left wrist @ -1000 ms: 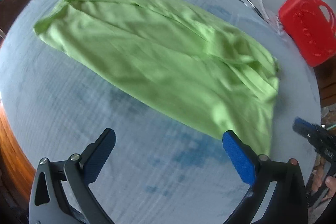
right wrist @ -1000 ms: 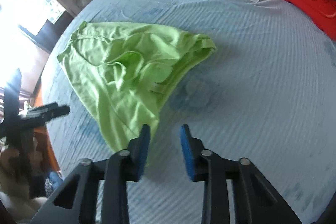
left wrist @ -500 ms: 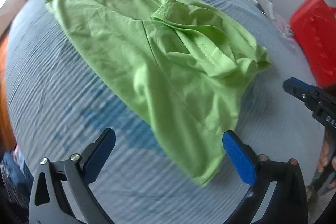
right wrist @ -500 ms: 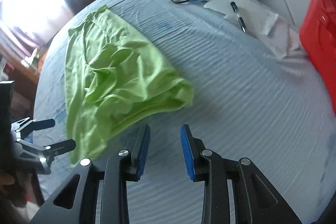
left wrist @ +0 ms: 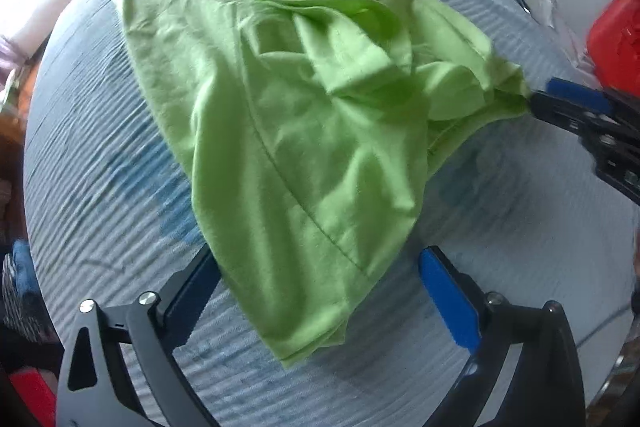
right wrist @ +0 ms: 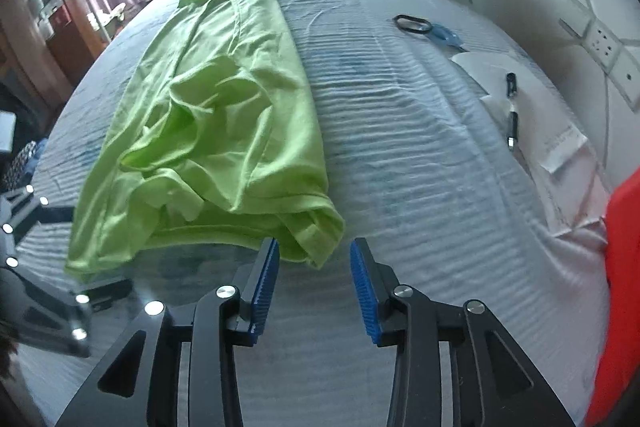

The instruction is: Fold clothes

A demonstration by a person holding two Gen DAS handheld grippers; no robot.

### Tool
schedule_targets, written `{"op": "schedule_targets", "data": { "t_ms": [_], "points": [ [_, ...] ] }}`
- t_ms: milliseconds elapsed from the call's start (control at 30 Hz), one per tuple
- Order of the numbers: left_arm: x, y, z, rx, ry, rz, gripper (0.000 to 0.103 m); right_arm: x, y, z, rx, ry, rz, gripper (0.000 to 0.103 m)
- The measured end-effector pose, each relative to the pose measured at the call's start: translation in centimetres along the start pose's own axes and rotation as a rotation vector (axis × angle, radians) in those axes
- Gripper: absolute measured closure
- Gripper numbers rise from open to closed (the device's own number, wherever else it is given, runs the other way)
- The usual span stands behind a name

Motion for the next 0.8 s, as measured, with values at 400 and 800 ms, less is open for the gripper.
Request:
{"op": "schedule_targets", "data": {
  "t_ms": [400,800],
  "points": [
    [6.4,-3.1,-4.4,-0.129,0.059,0.044,0.088,3.9,0.6,-1.0,0.044,0.062,0.117,0.098],
    [25.3,-14.5,-6.6,-0.265,0.147,-0.022,0.088,25.9,1.1,0.6,0.042,0.236,0.128,0.098]
  ]
}}
Point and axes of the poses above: each gripper's, at about its wrist camera, not at the fingertips, and z roughly the way its jaws point, y to its right, x to its top, the point moved 6 cm from there along z, roughly the way its jaws point, and after that the axes turned 12 degrees about -z, right-handed, at the moved point
